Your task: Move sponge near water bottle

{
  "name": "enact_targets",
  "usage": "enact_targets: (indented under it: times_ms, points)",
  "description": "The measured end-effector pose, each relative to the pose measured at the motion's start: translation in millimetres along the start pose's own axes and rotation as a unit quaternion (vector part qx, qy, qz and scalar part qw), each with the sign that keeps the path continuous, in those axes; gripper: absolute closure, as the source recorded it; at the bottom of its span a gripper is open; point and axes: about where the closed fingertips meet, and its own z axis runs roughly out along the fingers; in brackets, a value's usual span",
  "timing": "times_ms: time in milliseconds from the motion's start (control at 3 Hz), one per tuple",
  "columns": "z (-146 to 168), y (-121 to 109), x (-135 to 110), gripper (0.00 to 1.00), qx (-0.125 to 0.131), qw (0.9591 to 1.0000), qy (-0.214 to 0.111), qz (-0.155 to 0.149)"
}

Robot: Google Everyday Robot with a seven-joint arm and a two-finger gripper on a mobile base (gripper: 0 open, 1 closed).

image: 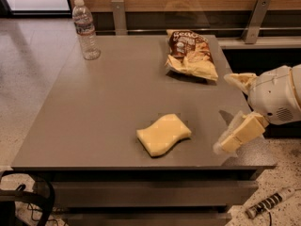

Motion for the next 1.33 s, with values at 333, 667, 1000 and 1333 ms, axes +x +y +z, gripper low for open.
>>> enact_targets:
  times_ms: [333,667,1000,1333]
  points:
    - [30.5,15.0,-4.1,0.0,-0.03,0.9961,-0.08,0.022]
    - [51.0,22.8,-18.8,0.0,-0.05,0.9887,-0.139,0.024]
    - [51.6,23.3,-19.6,0.0,-0.051,0.9887,-0.14,0.023]
    - [86.8,27.1,-19.5,0.0,-0.068,0.9796,-0.185,0.039]
